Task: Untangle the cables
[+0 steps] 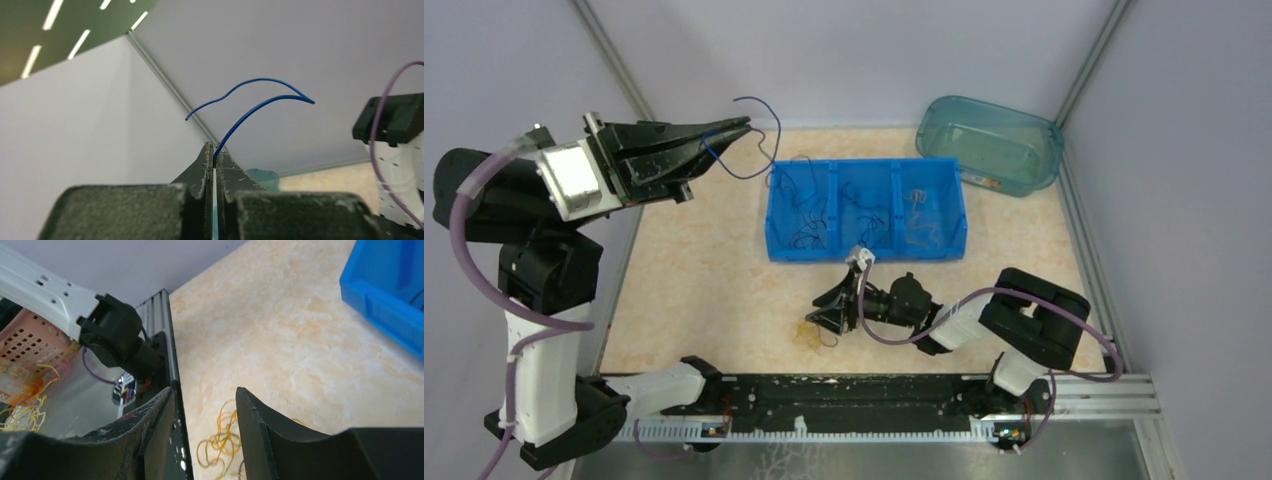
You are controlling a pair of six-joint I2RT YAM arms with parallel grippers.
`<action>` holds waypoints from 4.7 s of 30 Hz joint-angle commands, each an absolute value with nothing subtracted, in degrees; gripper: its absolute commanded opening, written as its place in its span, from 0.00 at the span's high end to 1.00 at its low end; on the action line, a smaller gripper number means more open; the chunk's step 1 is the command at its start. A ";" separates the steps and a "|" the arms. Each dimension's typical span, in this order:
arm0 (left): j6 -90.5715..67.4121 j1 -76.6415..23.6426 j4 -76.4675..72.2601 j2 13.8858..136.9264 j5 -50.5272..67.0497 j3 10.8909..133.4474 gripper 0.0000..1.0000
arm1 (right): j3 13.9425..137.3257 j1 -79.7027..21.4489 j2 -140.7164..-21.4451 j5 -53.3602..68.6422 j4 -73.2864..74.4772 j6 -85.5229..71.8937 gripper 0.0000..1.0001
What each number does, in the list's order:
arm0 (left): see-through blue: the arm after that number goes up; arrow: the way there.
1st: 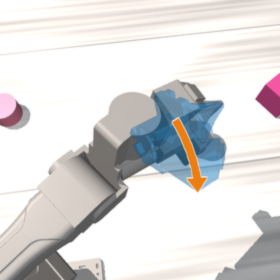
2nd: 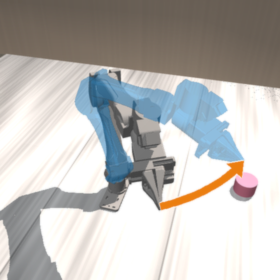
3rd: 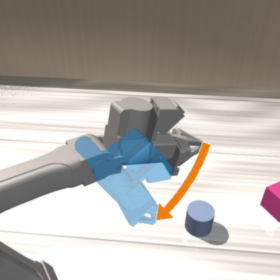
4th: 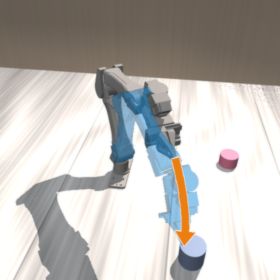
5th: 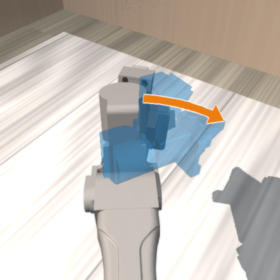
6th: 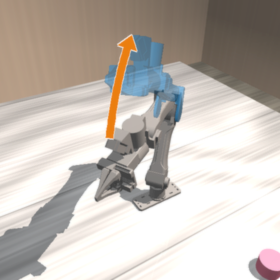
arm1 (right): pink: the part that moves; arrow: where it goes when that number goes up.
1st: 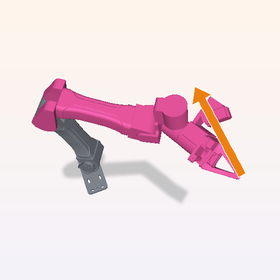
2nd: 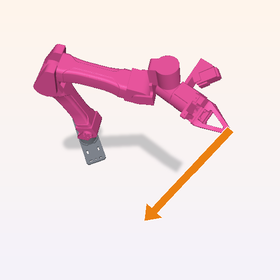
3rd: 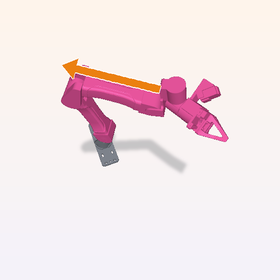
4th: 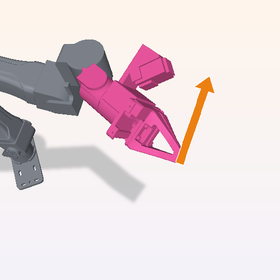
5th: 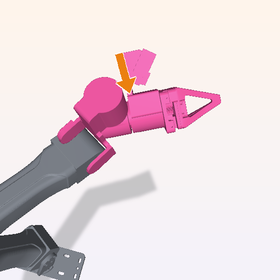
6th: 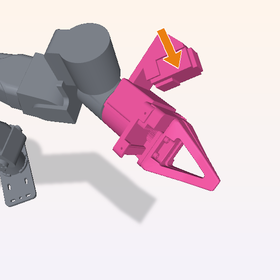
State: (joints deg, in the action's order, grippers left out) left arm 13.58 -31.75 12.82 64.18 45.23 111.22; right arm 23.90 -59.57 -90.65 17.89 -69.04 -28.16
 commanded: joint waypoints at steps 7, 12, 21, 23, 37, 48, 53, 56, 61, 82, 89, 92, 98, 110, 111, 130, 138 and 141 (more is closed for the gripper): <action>17.21 -31.93 10.95 65.26 40.40 111.65 1.00 | 18.88 -60.23 -85.36 13.02 -74.69 -27.90 0.31; 17.63 -31.93 9.25 63.57 40.06 102.46 1.00 | 22.13 -60.21 -69.73 5.10 -53.65 -22.21 0.16; 14.80 -31.96 1.87 65.92 36.20 89.06 1.00 | 22.59 -60.08 -46.61 -29.48 -24.40 -20.85 0.14; 14.19 -31.91 1.81 67.84 35.28 88.13 1.00 | 19.61 -60.00 -41.82 -34.50 -24.18 -22.16 0.14; 12.66 -31.91 -3.04 82.83 33.71 88.03 1.00 | 19.45 -59.99 -28.78 -47.55 -13.83 -20.27 0.13; 15.64 -31.84 -3.55 92.90 31.22 90.00 1.00 | 20.86 -59.97 -26.56 -47.52 -14.20 -15.61 0.12; 19.41 -31.69 -3.42 97.36 29.46 90.00 1.00 | 21.41 -59.95 -26.41 -47.06 -14.76 -13.93 0.12; 21.00 -31.64 -1.84 99.65 28.33 89.92 1.00 | 21.75 -59.97 -26.20 -47.14 -14.85 -12.93 0.12; 22.49 -31.73 3.99 104.52 23.38 91.45 1.00 | 22.94 -59.94 -26.05 -47.03 -14.94 -11.87 0.11; 27.41 -32.42 29.23 109.58 14.73 101.23 0.17 | 28.41 -59.94 -30.49 -45.66 -11.44 -13.57 0.01; 27.06 -32.26 38.70 104.78 16.14 108.53 0.05 | 28.50 -59.57 -32.67 -33.36 -8.64 -17.77 0.01; 27.06 -32.06 43.87 100.97 17.43 108.28 0.00 | 29.01 -59.00 -35.52 -21.55 -7.65 -17.77 0.01; 28.03 -30.39 56.98 91.57 23.36 100.58 0.00 | 30.02 -59.04 -49.81 -4.67 -7.44 -18.38 0.20; 31.67 -19.37 52.48 73.47 28.78 78.44 0.00 | 36.48 -62.93 -72.90 10.46 -17.74 -14.70 0.37; 31.70 -17.78 52.22 73.31 29.19 77.83 0.00 | 37.27 -63.17 -74.18 10.65 -18.02 -14.64 0.39; 33.95 -14.50 49.20 66.93 31.77 70.72 0.00 | 47.16 -64.70 -84.47 11.97 -15.19 -9.38 1.00; 42.68 -14.59 51.25 59.24 47.32 63.19 0.01 | 41.82 -64.77 -73.85 11.12 -25.24 -12.73 1.00; 45.36 -15.03 52.21 56.74 53.34 59.14 0.03 | 40.00 -64.76 -72.71 11.52 -29.31 -14.85 1.00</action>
State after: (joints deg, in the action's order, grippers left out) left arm 39.59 -14.85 50.22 59.94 41.43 63.00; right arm 42.37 -64.12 -74.41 11.44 -21.23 -12.19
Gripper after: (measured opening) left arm 0.984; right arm 0.014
